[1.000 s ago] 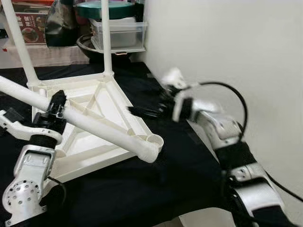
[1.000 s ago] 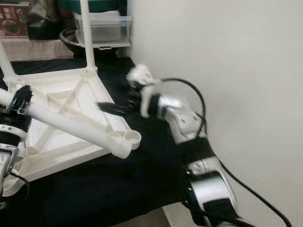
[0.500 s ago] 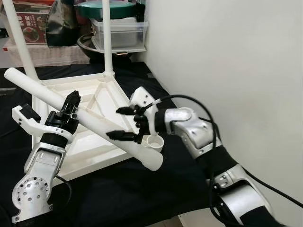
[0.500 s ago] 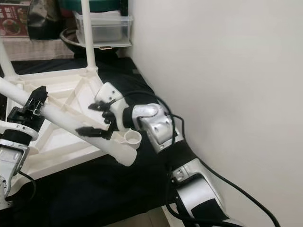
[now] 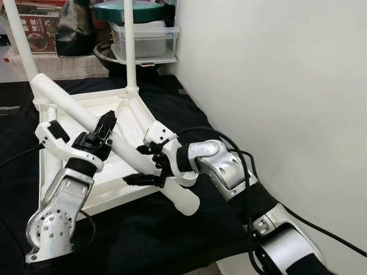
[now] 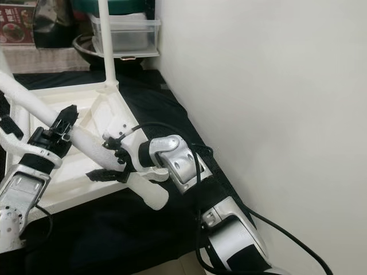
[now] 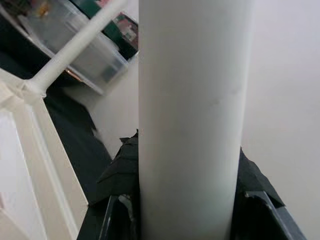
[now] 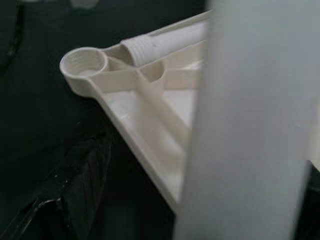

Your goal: Building children table

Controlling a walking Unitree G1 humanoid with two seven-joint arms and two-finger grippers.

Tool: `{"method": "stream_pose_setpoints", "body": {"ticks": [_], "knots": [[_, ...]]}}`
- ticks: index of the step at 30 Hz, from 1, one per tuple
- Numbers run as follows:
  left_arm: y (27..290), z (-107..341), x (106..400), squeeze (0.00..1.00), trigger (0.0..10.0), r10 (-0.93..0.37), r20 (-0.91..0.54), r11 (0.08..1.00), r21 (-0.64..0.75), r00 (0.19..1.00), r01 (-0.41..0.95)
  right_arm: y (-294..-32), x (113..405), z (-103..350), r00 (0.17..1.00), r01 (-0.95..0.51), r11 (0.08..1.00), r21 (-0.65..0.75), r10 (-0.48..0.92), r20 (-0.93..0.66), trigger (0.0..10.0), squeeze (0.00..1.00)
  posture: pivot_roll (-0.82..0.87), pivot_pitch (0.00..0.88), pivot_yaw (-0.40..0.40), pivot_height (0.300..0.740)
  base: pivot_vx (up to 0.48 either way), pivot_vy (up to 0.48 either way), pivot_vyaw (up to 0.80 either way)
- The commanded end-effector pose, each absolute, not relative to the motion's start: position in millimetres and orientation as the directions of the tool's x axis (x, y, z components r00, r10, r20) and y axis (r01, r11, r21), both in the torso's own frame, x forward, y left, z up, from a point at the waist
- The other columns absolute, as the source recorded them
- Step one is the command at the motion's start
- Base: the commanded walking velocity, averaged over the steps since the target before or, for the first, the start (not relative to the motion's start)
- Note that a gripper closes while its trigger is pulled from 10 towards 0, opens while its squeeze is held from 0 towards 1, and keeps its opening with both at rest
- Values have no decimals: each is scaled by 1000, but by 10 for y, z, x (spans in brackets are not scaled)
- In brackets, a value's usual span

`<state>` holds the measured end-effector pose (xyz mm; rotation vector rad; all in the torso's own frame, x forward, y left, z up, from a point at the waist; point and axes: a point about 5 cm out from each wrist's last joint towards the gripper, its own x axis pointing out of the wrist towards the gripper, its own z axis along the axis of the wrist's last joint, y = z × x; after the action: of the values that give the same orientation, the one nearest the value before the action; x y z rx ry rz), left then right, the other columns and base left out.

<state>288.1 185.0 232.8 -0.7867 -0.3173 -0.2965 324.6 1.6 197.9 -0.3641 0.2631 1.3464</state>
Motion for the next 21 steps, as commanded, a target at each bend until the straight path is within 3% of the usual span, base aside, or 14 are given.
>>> {"method": "stream_pose_setpoints", "body": {"ticks": [1, 2, 6, 7, 11, 12, 14, 15, 21], "knots": [[1730, 2440, 2896, 0, 0, -200, 425, 682, -587, 883, 436, 30, 3225, 1865, 181, -983, 178, -48, 878, -442, 3647, 0, 140, 0, -111, 740, 0, 0, 0], [1691, 2467, 2907, 0, 0, -218, 431, 691, -565, 876, 450, 33, 3226, 1819, 174, -983, 185, -22, 871, -460, 1451, 0, 140, 0, -111, 740, 0, 0, 0], [1666, 2483, 2912, 0, 0, -230, 434, 697, -551, 871, 459, 34, 3226, 1790, 169, -982, 189, -5, 866, -471, 1451, 0, 140, 0, -111, 740, 0, 0, 0], [1628, 2495, 2919, 0, 0, -250, 434, 705, -531, 866, 470, 33, 3225, 1755, 163, -981, 192, 12, 860, -483, 0, 0, 140, 0, -113, 740, 0, 0, 0], [1545, 2480, 2913, 0, 39, -299, 420, 727, -481, 857, 490, 16, 3240, 1763, 161, -979, 202, 34, 859, -485, 0, 0, 140, 0, -112, 740, 0, 0, 0], [1543, 2474, 2910, 0, 3804, -299, 418, 735, -472, 858, 486, 10, 3244, 1782, 163, -978, 205, 37, 862, -480, 0, 0, 138, 0, -110, 740, 0, 0, 0], [1542, 2469, 2908, 0, 3804, -300, 416, 741, -466, 859, 484, 6, 3247, 1794, 164, -978, 207, 39, 864, -477, 0, 0, 138, 0, -110, 740, 0, 0, 0], [1540, 2455, 2908, 0, 10000, -298, 410, 751, -456, 862, 477, -14, 3263, 1826, 172, -975, 216, 42, 867, -468, 0, 0, 137, 0, -109, 740, 0, 0, 0], [1557, 2404, 2914, 0, 10000, -286, 394, 762, -459, 873, 457, -88, 3321, 1937, 205, -966, 251, 54, 879, -430, 0, 0, 137, 0, -109, 740, 0, 0, 0]]}}
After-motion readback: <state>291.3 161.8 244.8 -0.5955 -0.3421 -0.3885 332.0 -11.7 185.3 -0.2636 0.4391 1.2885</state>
